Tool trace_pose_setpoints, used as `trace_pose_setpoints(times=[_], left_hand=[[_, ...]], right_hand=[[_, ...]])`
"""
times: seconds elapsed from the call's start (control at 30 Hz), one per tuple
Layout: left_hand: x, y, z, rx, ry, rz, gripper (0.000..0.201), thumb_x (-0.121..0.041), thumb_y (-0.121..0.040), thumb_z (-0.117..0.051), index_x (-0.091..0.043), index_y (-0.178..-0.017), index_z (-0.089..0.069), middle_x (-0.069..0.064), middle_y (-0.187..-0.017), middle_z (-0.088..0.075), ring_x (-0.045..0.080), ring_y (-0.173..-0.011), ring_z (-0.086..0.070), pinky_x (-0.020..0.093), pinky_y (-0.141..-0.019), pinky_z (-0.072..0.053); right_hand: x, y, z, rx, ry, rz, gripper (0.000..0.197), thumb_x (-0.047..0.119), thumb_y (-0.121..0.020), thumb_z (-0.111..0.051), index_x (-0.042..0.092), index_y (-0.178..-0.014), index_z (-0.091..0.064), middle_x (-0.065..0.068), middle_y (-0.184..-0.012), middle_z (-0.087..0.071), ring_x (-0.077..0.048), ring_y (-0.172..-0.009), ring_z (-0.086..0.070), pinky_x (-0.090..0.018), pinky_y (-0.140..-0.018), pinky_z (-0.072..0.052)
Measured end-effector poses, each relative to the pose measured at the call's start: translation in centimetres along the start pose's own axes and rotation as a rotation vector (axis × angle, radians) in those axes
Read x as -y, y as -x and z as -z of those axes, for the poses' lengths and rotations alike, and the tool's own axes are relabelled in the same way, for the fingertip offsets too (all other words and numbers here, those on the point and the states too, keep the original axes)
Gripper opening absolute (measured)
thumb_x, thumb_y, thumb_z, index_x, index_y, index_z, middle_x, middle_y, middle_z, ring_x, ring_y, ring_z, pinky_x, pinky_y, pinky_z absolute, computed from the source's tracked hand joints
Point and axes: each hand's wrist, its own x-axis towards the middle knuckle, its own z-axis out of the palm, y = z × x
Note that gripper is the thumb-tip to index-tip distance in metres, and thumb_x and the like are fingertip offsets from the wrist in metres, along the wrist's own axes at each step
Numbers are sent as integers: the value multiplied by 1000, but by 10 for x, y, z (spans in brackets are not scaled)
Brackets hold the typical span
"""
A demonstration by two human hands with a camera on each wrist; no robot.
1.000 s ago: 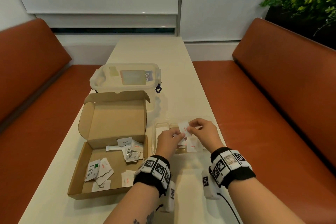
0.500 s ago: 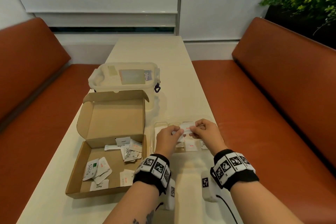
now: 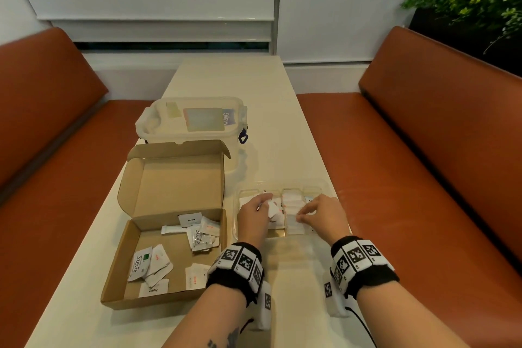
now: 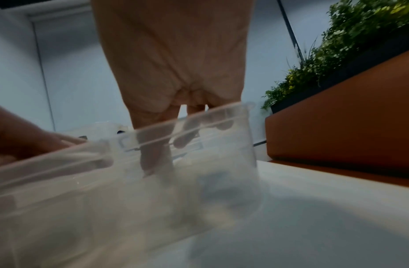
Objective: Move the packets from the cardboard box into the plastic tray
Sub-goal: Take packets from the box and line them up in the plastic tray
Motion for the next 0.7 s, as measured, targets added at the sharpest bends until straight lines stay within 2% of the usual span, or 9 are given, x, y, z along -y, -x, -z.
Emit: trace_pose_setpoints(times=[0.1, 0.27, 0.33, 0.5, 0.57, 0.63, 0.7], left_hand=[[1, 0, 0, 1, -22, -16, 31, -5, -94, -45, -18, -106, -70, 5, -130, -59, 21, -117, -55, 41, -99, -48], [2, 1, 2, 7, -93, -47, 33, -5, -94, -45, -18, -112, -69, 3, -132, -58, 19, -120, -53, 39, -102, -45], [2, 1, 2, 12, -102, -52, 32, -6, -94, -45, -18, -112, -69, 3, -131, -58, 18, -121, -52, 39, -103, -45], [-1, 2, 2, 22, -92, -43, 34, -5, -94, -44, -20, -112, -68, 3, -128, -59, 20, -118, -54, 40, -102, -46], [-2, 3, 2, 34, -84, -38, 36, -5, -93, -43, -27, -110, -66, 1, -119, -61, 19, -109, -57, 42, -98, -48], [-3, 4, 3, 38, -89, -38, 38, -5, -93, -43, -35, -107, -63, -7, -104, -59, 12, -91, -58, 44, -93, -51], [-3, 4, 2, 35, -88, -37, 40, -5, -93, -43, -37, -108, -62, -14, -95, -57, 9, -79, -56, 44, -90, -52]], right_hand=[[2, -3, -8, 10, 88, -12, 5, 28, -76, -75, 23, -77, -77, 2, -97, -57, -14, -96, -44, -23, -73, -37], [2, -4, -14, 16, 120, 1, 3, 27, -77, -74, 24, -77, -75, 3, -96, -54, -15, -97, -49, -25, -73, -42], [2, -3, -14, 15, 90, 13, 5, 26, -75, -76, 25, -78, -72, 4, -94, -53, -14, -93, -51, -25, -70, -43], [-1, -5, -17, 55, 87, 22, 14, 22, -73, -76, 25, -74, -63, 6, -88, -50, -11, -80, -51, -20, -57, -34], [-3, -7, -20, 60, 104, 18, 17, 21, -73, -76, 25, -73, -59, 6, -86, -49, -12, -79, -50, -20, -56, -32], [-3, -8, -21, 60, 125, 18, 22, 21, -73, -76, 24, -71, -54, 7, -83, -48, -13, -78, -49, -22, -57, -32], [-4, -10, -22, 55, 134, 19, 27, 21, -73, -76, 24, -68, -50, 8, -79, -45, -14, -75, -48, -21, -54, -30]])
